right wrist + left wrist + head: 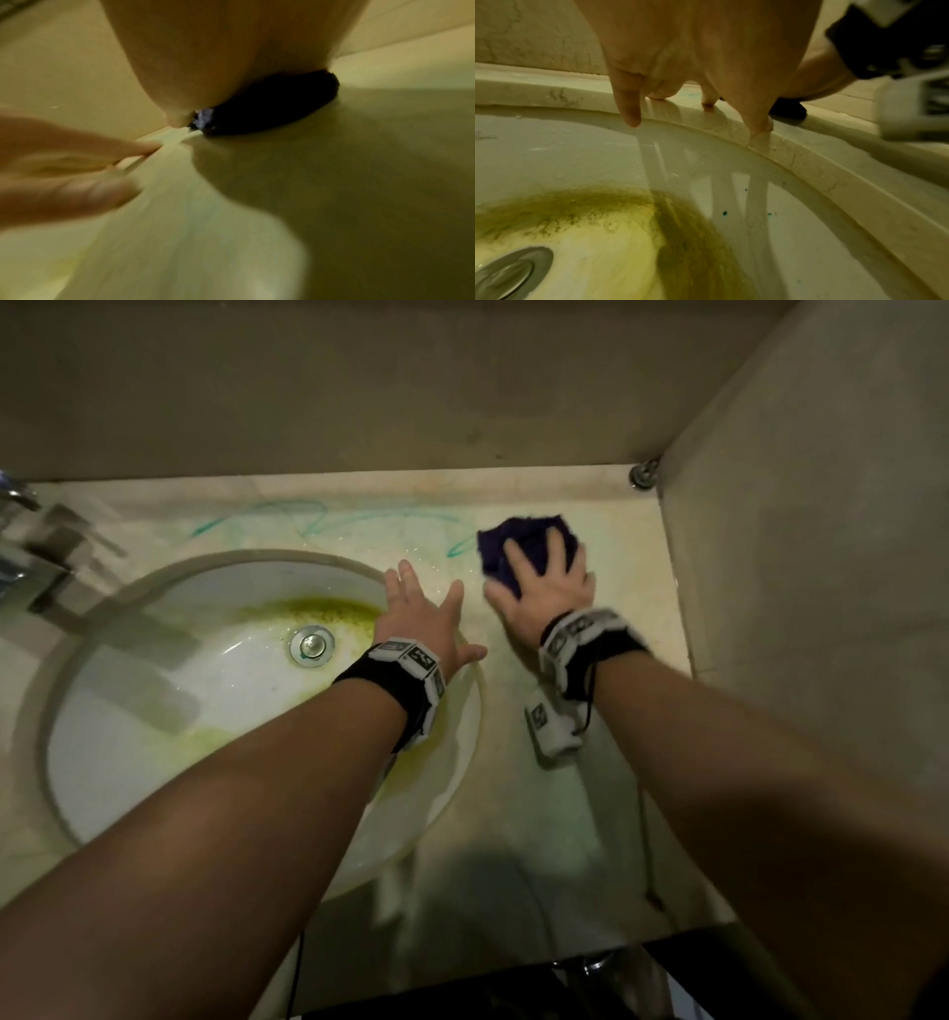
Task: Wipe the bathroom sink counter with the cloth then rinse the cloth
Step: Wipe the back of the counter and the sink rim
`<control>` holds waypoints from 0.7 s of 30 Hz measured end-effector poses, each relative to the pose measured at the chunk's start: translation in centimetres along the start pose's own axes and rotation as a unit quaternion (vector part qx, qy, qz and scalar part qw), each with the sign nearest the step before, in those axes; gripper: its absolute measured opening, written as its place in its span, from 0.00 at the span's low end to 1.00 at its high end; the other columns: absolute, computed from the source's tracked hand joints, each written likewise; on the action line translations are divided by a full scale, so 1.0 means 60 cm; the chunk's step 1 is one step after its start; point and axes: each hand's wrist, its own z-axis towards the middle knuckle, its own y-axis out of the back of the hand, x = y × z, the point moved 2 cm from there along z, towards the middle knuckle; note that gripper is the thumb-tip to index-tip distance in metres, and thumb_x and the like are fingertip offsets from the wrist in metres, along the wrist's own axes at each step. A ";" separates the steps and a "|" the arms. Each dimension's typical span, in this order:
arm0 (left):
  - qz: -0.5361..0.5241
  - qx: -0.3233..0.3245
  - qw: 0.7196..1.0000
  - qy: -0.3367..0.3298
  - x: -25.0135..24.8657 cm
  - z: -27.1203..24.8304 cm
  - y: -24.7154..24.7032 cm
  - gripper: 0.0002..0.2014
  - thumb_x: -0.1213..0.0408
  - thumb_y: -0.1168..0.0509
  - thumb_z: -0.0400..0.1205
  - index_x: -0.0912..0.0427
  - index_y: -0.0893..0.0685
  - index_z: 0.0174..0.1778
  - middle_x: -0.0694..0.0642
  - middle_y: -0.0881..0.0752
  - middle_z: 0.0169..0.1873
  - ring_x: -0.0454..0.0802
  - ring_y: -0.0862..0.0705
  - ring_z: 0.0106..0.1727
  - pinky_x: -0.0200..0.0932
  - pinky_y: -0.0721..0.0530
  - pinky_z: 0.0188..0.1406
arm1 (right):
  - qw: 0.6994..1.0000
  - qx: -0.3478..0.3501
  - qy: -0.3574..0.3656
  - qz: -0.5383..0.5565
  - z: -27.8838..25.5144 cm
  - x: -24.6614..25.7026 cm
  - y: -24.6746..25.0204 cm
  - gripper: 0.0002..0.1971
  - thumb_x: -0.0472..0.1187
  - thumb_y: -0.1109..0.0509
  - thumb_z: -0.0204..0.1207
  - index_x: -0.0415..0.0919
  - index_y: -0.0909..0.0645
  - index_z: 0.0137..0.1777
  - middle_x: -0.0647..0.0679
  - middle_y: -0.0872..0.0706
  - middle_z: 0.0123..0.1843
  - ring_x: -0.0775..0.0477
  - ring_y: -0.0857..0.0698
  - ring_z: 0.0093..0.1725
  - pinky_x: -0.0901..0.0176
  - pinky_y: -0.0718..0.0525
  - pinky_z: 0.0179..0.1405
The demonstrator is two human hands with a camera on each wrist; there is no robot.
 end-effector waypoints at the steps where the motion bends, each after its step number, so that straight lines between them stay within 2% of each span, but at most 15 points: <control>1: 0.007 -0.003 1.000 -0.002 -0.001 0.001 0.002 0.44 0.30 0.45 0.76 0.43 0.56 0.83 0.73 0.62 0.81 0.71 0.60 0.82 0.61 0.37 0.77 | 1.000 -0.020 0.016 -0.015 -0.024 -0.004 -0.011 0.33 0.69 0.50 0.78 0.65 0.50 0.81 0.45 0.58 0.86 0.30 0.57 0.83 0.35 0.53 0.80; 3: 0.011 -0.003 1.000 0.001 0.003 0.001 0.002 0.45 0.29 0.45 0.76 0.43 0.55 0.83 0.74 0.61 0.80 0.72 0.59 0.82 0.60 0.37 0.77 | 0.998 -0.030 0.029 -0.040 -0.053 -0.027 -0.028 0.31 0.68 0.49 0.78 0.66 0.48 0.81 0.46 0.56 0.86 0.31 0.54 0.83 0.35 0.49 0.80; 6: -0.007 0.010 1.000 0.005 0.005 -0.003 0.005 0.44 0.31 0.42 0.76 0.43 0.54 0.83 0.73 0.62 0.81 0.70 0.60 0.82 0.61 0.35 0.75 | 0.999 -0.019 -0.023 -0.020 -0.039 -0.062 -0.020 0.31 0.68 0.49 0.78 0.66 0.49 0.81 0.46 0.56 0.86 0.32 0.54 0.83 0.34 0.50 0.80; 9: -0.026 0.009 1.000 0.009 0.001 -0.003 0.005 0.44 0.32 0.40 0.75 0.42 0.52 0.83 0.71 0.62 0.81 0.69 0.60 0.82 0.61 0.33 0.74 | 0.997 -0.009 -0.074 0.009 0.002 -0.052 0.002 0.32 0.69 0.52 0.78 0.65 0.52 0.82 0.45 0.59 0.86 0.29 0.57 0.82 0.33 0.54 0.80; 11: -0.025 0.005 1.000 0.007 0.000 -0.003 0.003 0.44 0.32 0.40 0.75 0.43 0.53 0.83 0.71 0.62 0.81 0.69 0.61 0.82 0.61 0.35 0.75 | 0.996 0.010 -0.084 0.030 0.021 -0.027 0.013 0.33 0.70 0.53 0.78 0.65 0.54 0.82 0.45 0.63 0.86 0.29 0.61 0.82 0.32 0.58 0.80; 16: -0.011 0.018 1.000 0.007 -0.001 -0.001 0.008 0.44 0.32 0.41 0.76 0.42 0.55 0.83 0.71 0.63 0.81 0.69 0.62 0.82 0.61 0.35 0.75 | 0.998 0.050 -0.029 0.030 0.009 0.014 0.013 0.33 0.68 0.52 0.79 0.66 0.57 0.82 0.47 0.67 0.85 0.31 0.65 0.82 0.33 0.61 0.80; 21: -0.005 0.030 0.999 0.008 -0.002 0.001 0.012 0.44 0.33 0.41 0.77 0.42 0.56 0.83 0.70 0.64 0.81 0.68 0.63 0.82 0.60 0.34 0.75 | 1.000 0.011 -0.006 0.002 -0.023 -0.001 -0.017 0.32 0.66 0.49 0.79 0.66 0.54 0.81 0.47 0.64 0.86 0.31 0.61 0.83 0.34 0.55 0.81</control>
